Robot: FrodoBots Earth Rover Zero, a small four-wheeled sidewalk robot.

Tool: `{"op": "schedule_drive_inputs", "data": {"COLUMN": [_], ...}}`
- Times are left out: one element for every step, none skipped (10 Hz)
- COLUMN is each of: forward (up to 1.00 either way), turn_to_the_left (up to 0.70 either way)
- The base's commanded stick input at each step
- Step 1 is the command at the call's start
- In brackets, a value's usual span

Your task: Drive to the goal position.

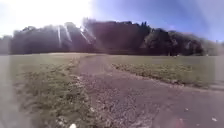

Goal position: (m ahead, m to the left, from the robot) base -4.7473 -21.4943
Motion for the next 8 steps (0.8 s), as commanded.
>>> {"op": "schedule_drive_inputs", "data": {"forward": [0.00,0.00,0.00,0.00,0.00,0.09,0.18,0.56], "turn_to_the_left": [0.00,0.00,0.00,0.00,0.00,0.00,-0.02,-0.15]}}
